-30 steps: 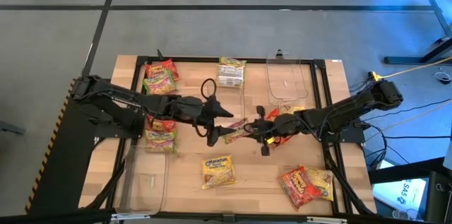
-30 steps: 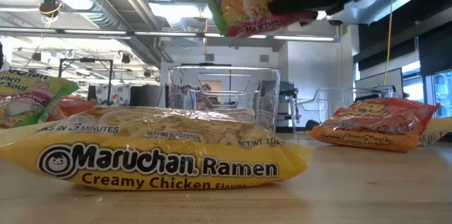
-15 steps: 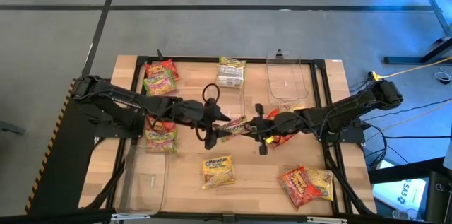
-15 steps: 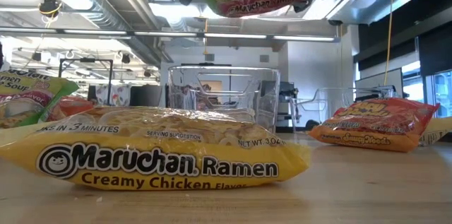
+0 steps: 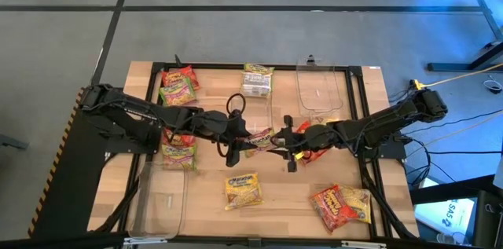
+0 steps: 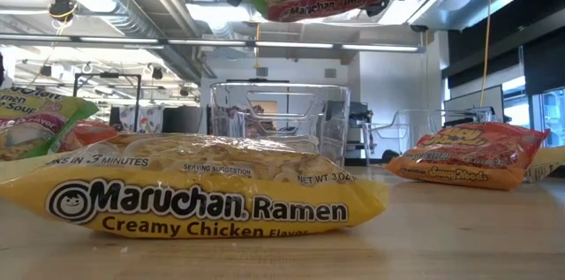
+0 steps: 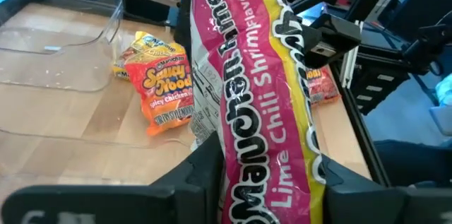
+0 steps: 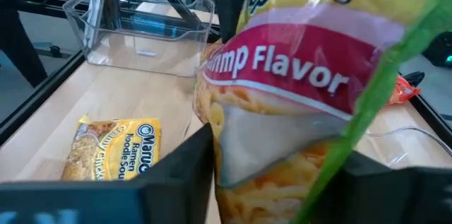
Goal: Sort Maruchan noodles
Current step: Put the green noodle pack into the middle transparent bin
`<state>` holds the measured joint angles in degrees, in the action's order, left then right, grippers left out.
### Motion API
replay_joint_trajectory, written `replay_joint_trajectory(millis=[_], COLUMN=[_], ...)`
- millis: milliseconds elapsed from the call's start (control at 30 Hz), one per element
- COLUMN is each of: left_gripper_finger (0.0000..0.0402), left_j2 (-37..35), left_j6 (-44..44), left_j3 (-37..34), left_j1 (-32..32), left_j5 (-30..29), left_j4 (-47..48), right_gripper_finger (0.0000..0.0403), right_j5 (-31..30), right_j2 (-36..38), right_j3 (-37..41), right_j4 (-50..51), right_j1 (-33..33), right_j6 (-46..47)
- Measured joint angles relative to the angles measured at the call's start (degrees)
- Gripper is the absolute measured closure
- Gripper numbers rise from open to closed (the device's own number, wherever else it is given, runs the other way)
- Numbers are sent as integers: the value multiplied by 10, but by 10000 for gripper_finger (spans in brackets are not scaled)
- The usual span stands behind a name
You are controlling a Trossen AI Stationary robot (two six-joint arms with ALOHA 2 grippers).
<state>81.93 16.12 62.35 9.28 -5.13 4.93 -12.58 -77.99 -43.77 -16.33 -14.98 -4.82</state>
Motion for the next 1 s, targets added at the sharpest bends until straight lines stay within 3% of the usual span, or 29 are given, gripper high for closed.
replay_joint_trajectory(millis=[100,200,400,633,800,1000], left_gripper_finger=[296,297,298,299,298,298], left_j2=[-1,-12,-27,-4,25,72], left_j6=[-2,-6,-74,-178,-238,-272], left_j3=[0,0,0,0,0,0], left_j1=[-1,-9,-46,-155,-233,-285], left_j5=[0,-1,-37,-13,48,101], left_j4=[10,31,85,125,116,102], right_gripper_finger=[203,178,162,166,166,166], right_j5=[-1,-9,-19,-19,-27,-48], right_j2=[21,66,179,269,277,275], right_j3=[-5,-26,-14,99,147,178], right_j4=[43,148,322,285,232,194], right_j1=[0,0,0,0,0,0], right_j6=[-2,-1,38,78,76,74])
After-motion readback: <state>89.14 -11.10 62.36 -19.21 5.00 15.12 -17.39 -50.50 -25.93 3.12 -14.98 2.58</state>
